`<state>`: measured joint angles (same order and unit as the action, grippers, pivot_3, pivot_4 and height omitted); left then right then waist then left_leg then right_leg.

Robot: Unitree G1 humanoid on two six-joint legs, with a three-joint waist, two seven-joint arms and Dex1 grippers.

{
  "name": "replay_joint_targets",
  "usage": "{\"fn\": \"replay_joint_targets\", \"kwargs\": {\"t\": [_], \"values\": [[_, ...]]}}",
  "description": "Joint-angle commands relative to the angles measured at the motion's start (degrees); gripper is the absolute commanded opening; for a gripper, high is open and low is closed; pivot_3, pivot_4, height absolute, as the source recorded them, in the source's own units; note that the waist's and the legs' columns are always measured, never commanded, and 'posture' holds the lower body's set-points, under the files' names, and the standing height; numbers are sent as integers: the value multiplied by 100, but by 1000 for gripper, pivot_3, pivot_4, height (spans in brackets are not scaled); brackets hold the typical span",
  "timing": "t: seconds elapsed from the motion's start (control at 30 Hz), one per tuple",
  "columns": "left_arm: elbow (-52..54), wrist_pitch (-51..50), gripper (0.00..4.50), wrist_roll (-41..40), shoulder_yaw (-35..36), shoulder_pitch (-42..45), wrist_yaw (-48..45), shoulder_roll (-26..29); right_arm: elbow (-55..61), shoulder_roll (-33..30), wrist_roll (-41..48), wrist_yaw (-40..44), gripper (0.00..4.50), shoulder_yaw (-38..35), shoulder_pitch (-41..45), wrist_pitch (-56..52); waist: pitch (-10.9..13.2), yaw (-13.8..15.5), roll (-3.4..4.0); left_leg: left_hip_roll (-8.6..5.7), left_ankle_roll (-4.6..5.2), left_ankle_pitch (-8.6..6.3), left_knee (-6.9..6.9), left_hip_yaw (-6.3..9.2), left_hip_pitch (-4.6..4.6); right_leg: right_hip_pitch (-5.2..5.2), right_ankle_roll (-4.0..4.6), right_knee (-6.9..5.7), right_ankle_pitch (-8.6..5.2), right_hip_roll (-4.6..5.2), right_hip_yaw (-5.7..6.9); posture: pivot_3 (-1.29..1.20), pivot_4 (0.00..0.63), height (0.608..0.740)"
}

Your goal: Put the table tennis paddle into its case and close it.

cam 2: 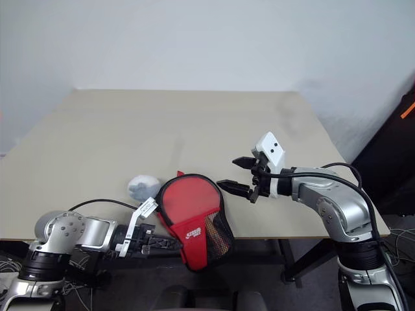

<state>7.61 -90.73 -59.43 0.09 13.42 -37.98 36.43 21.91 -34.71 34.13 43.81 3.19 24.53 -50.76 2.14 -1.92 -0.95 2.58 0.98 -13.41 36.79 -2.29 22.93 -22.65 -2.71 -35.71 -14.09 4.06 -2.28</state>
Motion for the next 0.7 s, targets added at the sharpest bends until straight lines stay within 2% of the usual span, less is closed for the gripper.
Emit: {"fn": "replay_joint_targets", "kwargs": {"t": [0.03,0.17,0.27,0.7], "values": [[227,232,7,25,-241,-42,-487,291,63,34,8,-17,4500,-62,102,140,8,0,1,0,0,0,1,1,2,-1,0,0,0,0,1,0,0,740],[220,490,7,167,-453,-106,-854,632,66,53,17,-19,4500,-58,97,144,16,0,7,1,11,7,1,-2,22,-24,12,-4,7,-1,-2,0,0,740],[151,649,7,294,-552,-113,-1082,814,61,63,23,-11,4500,-55,95,151,17,1,8,4,26,18,14,-2,82,-73,16,-19,13,-6,-2,0,0,740],[-225,966,7,668,-498,-52,-1576,1269,59,153,24,-6,4500,1,67,179,20,0,9,6,32,21,25,-5,78,-75,13,-24,14,-6,0,0,0,740]]}}
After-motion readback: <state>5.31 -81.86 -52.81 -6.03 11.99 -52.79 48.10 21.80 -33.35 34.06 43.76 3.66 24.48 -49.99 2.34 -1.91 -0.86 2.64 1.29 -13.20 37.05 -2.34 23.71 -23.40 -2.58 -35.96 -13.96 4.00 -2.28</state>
